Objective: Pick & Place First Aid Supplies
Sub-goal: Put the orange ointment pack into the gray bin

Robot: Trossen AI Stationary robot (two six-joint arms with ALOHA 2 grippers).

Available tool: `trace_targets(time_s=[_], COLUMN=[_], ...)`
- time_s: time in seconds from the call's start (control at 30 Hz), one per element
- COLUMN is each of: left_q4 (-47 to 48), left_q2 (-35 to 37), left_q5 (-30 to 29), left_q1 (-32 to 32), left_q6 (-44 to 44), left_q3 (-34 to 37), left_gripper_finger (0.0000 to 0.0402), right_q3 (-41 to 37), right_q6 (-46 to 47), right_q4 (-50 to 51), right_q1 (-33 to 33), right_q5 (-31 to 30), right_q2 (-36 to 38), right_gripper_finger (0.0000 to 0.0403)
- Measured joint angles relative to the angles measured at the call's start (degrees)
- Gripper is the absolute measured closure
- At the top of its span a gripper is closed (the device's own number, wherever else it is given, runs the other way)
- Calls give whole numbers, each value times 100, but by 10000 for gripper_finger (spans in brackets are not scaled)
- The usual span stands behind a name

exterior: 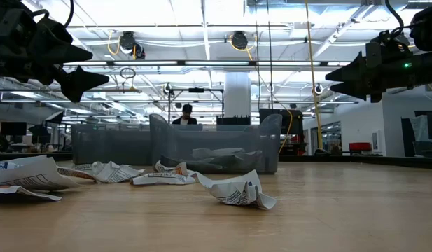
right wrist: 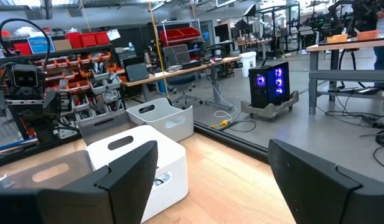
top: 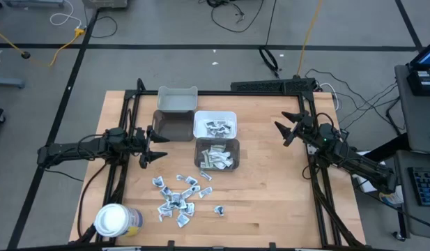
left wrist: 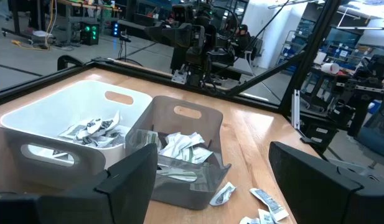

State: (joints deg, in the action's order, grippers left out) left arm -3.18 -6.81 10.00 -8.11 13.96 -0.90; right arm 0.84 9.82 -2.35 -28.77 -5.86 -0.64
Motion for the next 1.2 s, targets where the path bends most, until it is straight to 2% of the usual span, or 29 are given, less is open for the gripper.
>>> trace_targets(time_s=[0.33, 0.6, 0.7, 0.8, 0.93, 1.07, 1.2], left_q4=[-1, 151, 972, 2195, 3357, 4152, 5080], left_q2=[0, -1, -168, -670, -1790, -3019, -4077], left_q5=[-24, -482, -775, -1058, -1451, -1482, -1482], left_q1=[1, 0, 1, 10, 214, 577, 916], left_q6=[-2, -54, 70, 11, 248, 743, 791], left_q3=[1, -116, -744, -1587, -2839, -4082, -5365], left_gripper_finger=[91, 91, 91, 91, 91, 91, 91], right_q3=[-4, -4, -4, -4, -4, -4, -4], right_q6=[-2, -2, -2, -2, -2, -2, -2], right_q4=[0, 0, 0, 0, 2, 1, 0], right_q1=[0, 0, -1, -2, -2, -2, -2], right_q5=[-1, -3, -3, -3, -3, -3, -3], right_q2=[0, 0, 0, 0, 0, 0, 0], right_gripper_finger=[105, 105, 105, 105, 105, 105, 105])
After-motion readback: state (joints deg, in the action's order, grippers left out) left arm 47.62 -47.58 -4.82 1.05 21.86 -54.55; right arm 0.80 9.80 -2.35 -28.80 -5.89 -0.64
